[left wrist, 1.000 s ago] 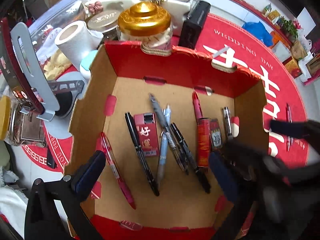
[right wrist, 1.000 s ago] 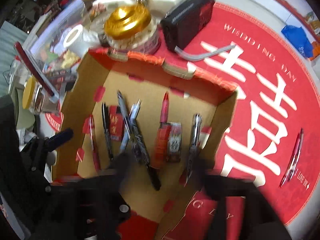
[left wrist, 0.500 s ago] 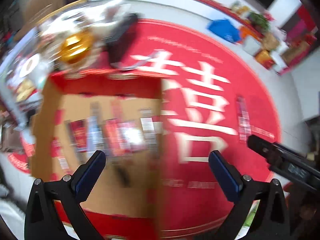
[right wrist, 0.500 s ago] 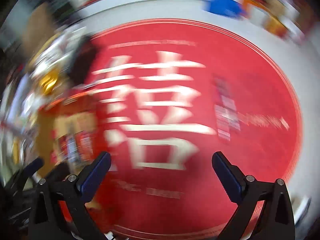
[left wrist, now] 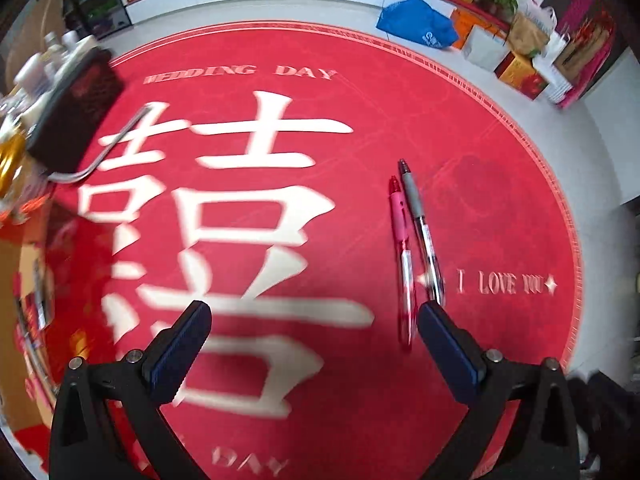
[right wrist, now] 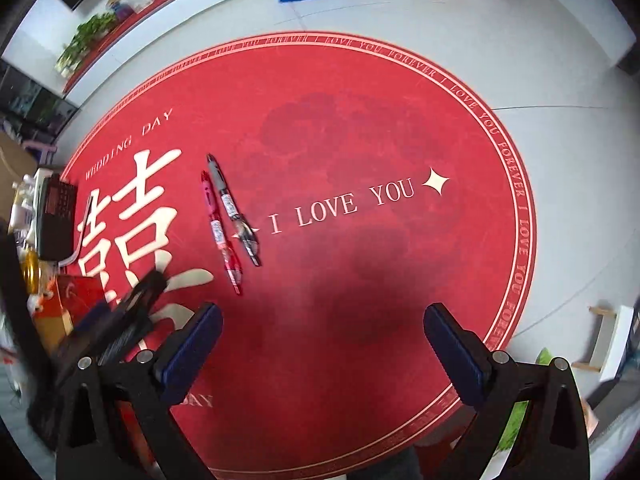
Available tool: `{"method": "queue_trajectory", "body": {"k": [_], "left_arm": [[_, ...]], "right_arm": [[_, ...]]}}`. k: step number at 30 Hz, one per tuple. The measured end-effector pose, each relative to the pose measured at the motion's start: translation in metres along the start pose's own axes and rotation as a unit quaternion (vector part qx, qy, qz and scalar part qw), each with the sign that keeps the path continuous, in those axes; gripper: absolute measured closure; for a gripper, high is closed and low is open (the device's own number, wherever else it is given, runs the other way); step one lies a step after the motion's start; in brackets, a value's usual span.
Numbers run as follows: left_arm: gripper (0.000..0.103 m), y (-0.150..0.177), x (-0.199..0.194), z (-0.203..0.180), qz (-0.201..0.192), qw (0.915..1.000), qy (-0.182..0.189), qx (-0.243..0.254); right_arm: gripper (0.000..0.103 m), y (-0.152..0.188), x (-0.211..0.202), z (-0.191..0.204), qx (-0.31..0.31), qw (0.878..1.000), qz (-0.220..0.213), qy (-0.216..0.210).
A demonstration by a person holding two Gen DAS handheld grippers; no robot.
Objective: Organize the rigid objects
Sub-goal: 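Move both grippers back over the last two pens on the mat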
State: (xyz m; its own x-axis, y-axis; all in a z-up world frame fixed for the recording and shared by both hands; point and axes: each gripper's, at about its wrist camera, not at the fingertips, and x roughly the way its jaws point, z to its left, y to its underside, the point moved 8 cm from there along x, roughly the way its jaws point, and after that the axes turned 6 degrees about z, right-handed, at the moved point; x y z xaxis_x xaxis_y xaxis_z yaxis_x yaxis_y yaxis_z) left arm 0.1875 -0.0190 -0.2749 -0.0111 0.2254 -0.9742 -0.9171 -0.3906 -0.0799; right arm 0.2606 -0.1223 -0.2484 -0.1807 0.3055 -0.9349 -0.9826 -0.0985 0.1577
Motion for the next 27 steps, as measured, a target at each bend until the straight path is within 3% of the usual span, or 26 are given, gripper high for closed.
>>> {"method": "queue_trajectory", "body": {"k": [10,13,15,19,23,27], "left_arm": [[0.0,-0.009,0.053,-0.022,0.024,0.9987,-0.044,0.009],[0.0,-0.013,0.054,-0.018,0.011,0.9986,-0.051,0.011],[0.0,-0.018,0.049,-0.009,-0.01,0.997,-0.075,0.017],[0.0,-0.022,0.049,0.013,-0.017,0.9973,-0.071,0.005],[0.0,-0.023,0.044,0.022,-0.032,0.9947,-0.096,0.023],[0.0,-0.026,0.044,0.039,-0.037,0.993,-0.112,0.003]], "right_arm": [[0.002,-0.008,0.017,-0.041,0.009,0.999,0.024,-0.025],[0.002,-0.011,0.018,-0.042,0.001,0.999,0.023,-0.027],[0.002,-0.014,0.019,-0.039,-0.008,0.999,0.02,-0.026],[0.002,-0.028,0.026,-0.019,-0.04,0.999,0.015,-0.029],[0.002,-0.054,0.042,0.019,-0.097,0.995,0.004,-0.02],[0.002,-0.069,0.06,0.049,-0.14,0.99,0.008,-0.011]]}}
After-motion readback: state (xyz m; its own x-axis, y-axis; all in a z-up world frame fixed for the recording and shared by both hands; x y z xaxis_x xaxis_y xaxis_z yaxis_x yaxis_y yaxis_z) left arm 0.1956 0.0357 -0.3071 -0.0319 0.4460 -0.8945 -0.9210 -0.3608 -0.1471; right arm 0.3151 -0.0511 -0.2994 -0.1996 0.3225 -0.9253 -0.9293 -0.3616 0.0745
